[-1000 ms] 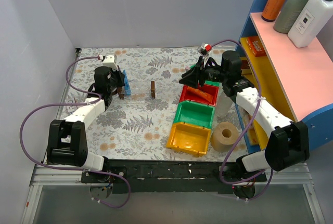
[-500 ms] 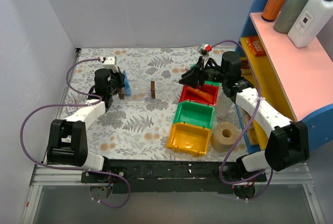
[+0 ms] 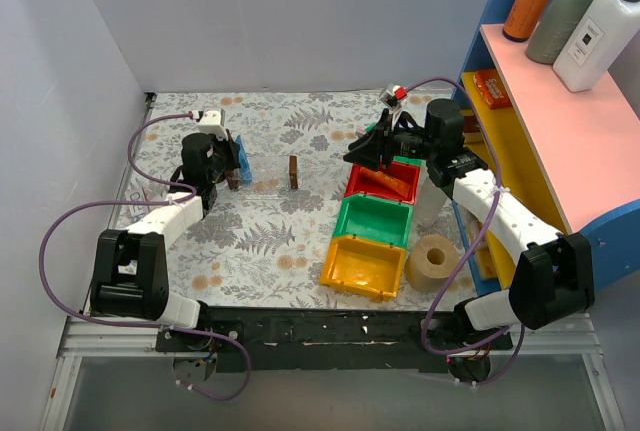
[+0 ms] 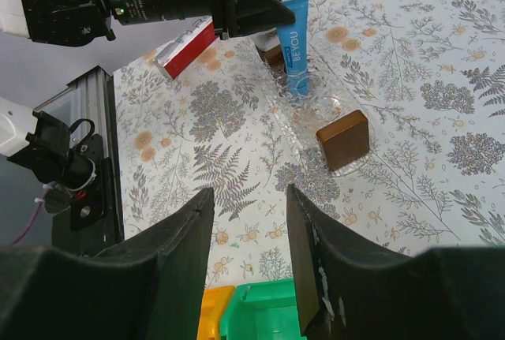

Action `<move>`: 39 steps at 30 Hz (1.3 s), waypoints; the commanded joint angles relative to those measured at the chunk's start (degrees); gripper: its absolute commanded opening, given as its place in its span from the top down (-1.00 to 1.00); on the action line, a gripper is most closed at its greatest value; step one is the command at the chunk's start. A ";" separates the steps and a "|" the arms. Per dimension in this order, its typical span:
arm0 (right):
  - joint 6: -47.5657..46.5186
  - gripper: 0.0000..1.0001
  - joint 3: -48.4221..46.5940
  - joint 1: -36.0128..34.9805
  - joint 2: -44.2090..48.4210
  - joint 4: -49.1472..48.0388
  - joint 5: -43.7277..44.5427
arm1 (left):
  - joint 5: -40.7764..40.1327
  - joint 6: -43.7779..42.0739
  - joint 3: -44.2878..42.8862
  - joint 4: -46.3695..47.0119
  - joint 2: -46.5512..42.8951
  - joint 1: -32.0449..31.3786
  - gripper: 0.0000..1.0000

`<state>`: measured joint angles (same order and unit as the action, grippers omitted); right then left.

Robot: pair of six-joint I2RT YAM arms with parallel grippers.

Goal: Prepare toiletry sets of a toothbrush and toothpaste on the tray

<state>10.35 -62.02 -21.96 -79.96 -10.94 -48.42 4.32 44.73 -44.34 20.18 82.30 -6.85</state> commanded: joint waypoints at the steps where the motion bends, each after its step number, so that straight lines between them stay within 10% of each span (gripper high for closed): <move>1: 0.11 0.00 0.23 0.25 0.95 -2.60 -0.97 | -0.19 -1.05 0.57 0.56 -1.18 0.35 1.00; 29: -1.21 -0.05 -1.70 0.33 1.39 0.91 2.19 | -2.82 -0.96 2.41 2.93 -6.45 0.00 -0.92; 39: -7.18 -0.05 -10.82 0.16 0.87 15.74 12.46 | -7.92 1.06 5.31 6.09 -13.13 -0.09 -0.96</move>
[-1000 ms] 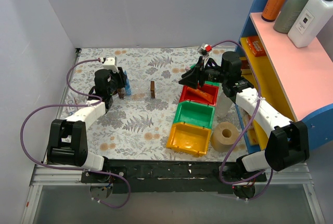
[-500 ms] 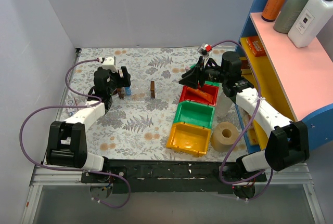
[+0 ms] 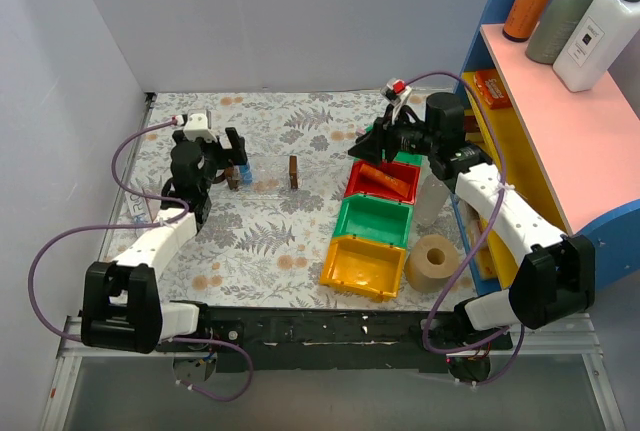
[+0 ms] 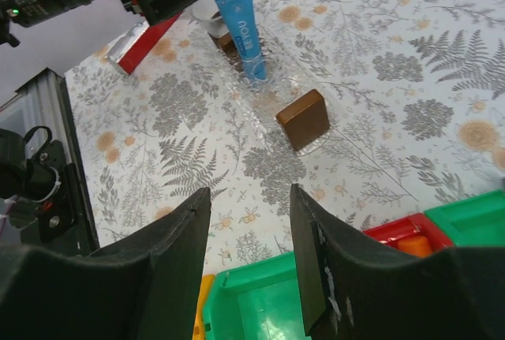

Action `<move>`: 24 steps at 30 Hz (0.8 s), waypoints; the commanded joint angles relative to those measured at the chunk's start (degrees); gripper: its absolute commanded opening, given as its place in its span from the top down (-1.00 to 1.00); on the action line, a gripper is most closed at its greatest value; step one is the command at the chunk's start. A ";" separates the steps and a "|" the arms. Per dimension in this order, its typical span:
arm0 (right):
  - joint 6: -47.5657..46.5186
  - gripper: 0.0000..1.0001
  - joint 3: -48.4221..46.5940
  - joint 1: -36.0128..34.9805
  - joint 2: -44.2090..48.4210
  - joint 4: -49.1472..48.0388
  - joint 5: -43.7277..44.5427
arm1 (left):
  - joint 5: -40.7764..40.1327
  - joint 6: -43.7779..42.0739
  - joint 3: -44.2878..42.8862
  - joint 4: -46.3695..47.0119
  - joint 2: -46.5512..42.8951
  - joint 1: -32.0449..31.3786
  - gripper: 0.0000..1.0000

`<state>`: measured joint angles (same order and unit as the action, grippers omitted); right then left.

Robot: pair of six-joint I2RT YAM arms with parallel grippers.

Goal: Prepare toiletry sets of a toothbrush and toothpaste on the tray

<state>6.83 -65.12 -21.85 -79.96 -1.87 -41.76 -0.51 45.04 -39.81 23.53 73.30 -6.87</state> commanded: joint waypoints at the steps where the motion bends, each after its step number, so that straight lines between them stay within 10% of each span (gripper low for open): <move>1: -4.54 -0.06 -9.13 -0.04 0.69 8.18 7.20 | -3.44 0.93 0.61 2.58 -4.56 -0.07 -0.96; 9: -14.11 -0.06 -27.05 -0.30 -10.89 29.34 28.39 | -5.29 2.34 -0.70 0.91 -6.23 -0.07 -0.96; 24: -21.94 0.13 -57.47 1.63 -39.47 46.16 32.88 | -7.31 1.20 -1.41 -1.20 -9.66 -0.51 -0.96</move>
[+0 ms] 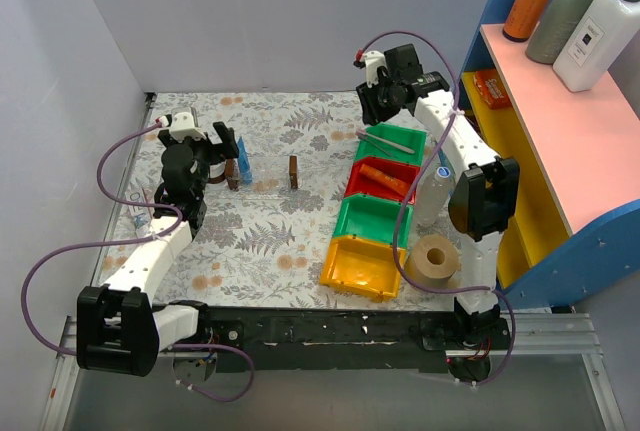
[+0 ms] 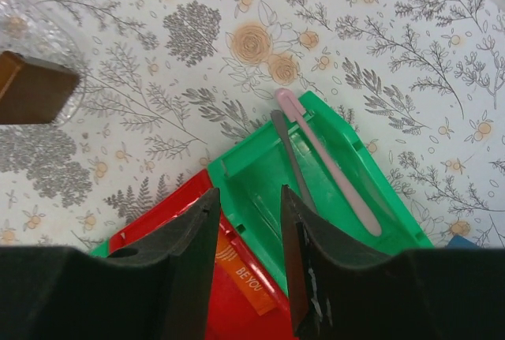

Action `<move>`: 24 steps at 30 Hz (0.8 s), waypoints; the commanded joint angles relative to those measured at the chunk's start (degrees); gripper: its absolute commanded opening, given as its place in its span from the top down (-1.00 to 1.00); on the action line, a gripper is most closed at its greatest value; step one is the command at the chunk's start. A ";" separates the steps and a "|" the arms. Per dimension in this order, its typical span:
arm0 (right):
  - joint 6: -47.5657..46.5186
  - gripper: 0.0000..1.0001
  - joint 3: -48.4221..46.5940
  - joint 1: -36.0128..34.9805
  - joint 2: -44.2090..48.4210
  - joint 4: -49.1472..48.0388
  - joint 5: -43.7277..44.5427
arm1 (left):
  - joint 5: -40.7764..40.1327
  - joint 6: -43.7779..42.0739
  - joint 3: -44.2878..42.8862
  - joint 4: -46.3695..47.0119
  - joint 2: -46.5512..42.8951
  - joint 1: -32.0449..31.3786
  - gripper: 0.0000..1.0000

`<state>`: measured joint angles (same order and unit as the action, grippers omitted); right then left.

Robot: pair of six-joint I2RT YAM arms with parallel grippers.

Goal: Prepare toiletry sets of a toothbrush and toothpaste on the tray

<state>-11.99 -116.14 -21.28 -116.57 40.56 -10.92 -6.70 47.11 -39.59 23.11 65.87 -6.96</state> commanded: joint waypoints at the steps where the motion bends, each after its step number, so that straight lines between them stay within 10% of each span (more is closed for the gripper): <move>1: -3.30 0.13 -6.91 1.15 -3.74 4.26 1.95 | -1.21 -1.14 -1.63 -0.88 -2.32 -0.68 -0.96; 24: -8.23 0.03 -2.43 3.26 -13.42 1.20 -3.85 | -2.88 -1.85 -1.19 -0.52 -1.88 -2.18 -0.96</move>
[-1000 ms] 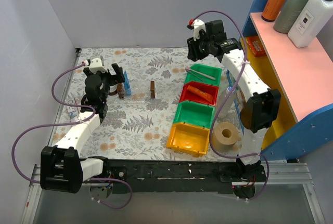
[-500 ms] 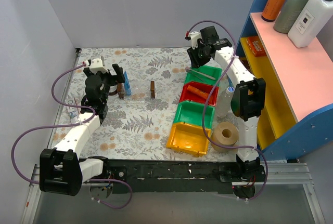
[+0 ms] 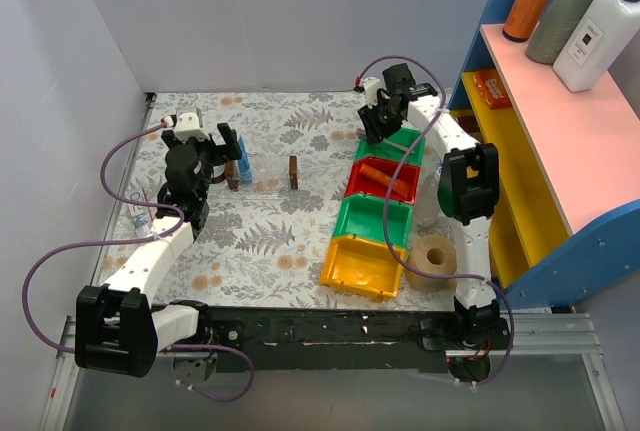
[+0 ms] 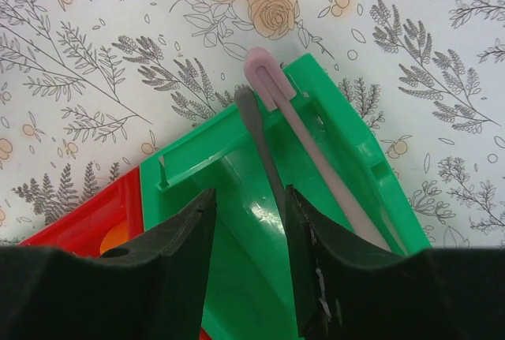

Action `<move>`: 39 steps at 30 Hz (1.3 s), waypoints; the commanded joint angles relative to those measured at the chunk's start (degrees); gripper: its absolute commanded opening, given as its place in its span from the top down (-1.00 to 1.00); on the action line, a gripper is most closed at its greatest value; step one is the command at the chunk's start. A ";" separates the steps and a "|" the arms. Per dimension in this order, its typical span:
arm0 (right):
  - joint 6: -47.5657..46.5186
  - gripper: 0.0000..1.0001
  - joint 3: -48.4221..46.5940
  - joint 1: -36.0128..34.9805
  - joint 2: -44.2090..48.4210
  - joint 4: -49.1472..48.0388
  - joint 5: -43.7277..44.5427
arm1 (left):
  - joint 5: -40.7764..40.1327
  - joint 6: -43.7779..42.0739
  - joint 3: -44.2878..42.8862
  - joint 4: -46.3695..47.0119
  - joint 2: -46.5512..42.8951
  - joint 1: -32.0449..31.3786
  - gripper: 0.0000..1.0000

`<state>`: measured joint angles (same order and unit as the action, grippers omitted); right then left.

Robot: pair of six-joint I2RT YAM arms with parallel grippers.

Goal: Prepare toiletry sets of a toothbrush and toothpaste on the tray

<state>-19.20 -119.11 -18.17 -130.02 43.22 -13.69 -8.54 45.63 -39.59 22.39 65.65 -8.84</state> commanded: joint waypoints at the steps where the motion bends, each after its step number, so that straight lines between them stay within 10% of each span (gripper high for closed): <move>1: -1.10 0.04 0.81 0.24 0.03 -2.34 -1.07 | -1.04 -0.36 -1.19 0.28 -1.49 -0.39 -0.96; 25: -3.74 0.19 0.89 0.42 -6.04 -4.54 1.30 | -0.69 -0.98 -1.36 0.11 -0.78 -1.00 -0.96; 39: -5.94 0.65 5.81 0.51 -1.38 -7.80 1.65 | 0.71 -1.42 -1.63 -0.24 -0.34 -1.44 -0.96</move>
<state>-24.08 -115.15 -18.00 -135.94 37.32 -12.14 -8.14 45.17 -39.59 22.26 65.69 -9.69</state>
